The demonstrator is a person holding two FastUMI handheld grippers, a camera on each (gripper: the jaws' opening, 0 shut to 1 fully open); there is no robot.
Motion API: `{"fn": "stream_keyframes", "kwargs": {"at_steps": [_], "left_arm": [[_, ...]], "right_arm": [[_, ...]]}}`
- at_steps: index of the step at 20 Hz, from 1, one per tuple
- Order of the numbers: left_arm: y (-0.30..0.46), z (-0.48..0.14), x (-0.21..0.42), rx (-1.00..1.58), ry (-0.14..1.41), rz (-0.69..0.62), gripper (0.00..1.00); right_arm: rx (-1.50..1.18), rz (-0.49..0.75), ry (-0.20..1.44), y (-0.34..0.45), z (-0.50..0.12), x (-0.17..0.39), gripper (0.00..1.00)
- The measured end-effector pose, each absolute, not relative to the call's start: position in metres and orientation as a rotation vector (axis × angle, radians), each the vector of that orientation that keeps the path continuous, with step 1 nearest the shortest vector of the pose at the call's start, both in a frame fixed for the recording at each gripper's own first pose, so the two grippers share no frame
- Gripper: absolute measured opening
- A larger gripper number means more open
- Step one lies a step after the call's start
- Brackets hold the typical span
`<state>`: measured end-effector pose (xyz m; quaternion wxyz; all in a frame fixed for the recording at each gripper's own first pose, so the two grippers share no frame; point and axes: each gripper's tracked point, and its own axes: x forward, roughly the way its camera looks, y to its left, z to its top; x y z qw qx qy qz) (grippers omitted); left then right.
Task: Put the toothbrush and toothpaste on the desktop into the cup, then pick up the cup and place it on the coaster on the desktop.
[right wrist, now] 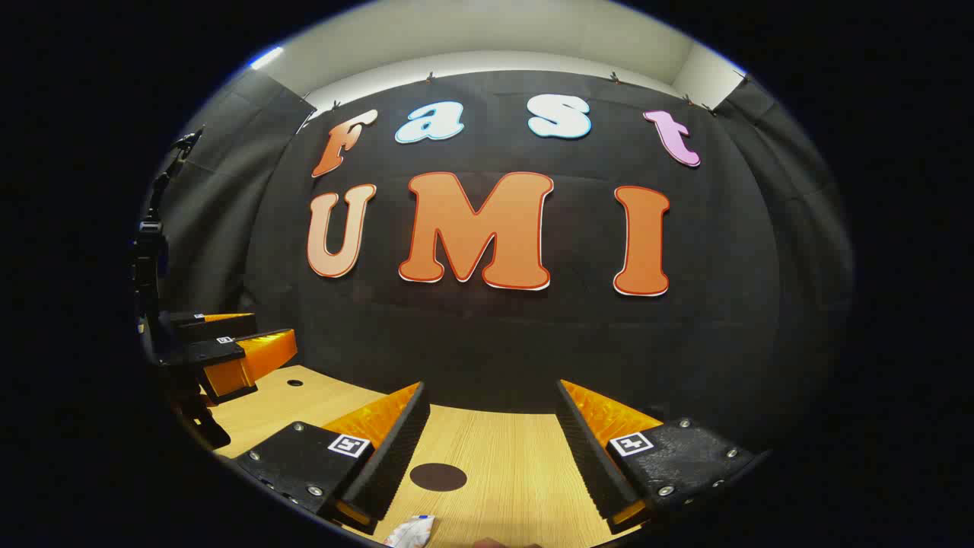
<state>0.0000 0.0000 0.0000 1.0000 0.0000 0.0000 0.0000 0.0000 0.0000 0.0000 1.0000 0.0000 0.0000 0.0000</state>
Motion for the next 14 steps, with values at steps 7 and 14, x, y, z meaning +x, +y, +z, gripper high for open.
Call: {"fn": "stream_keyframes", "kwargs": {"at_steps": [7,14], "left_arm": [[-0.007,0.001,-0.002,-0.023,0.002,-0.014,0.96],[-0.012,-0.004,-0.001,-0.036,0.015,-0.015,0.97]], "right_arm": [[0.008,0.006,-0.012,0.001,0.005,-0.002,0.99],[0.010,0.009,0.020,0.000,-0.002,-0.002,0.99]]}}
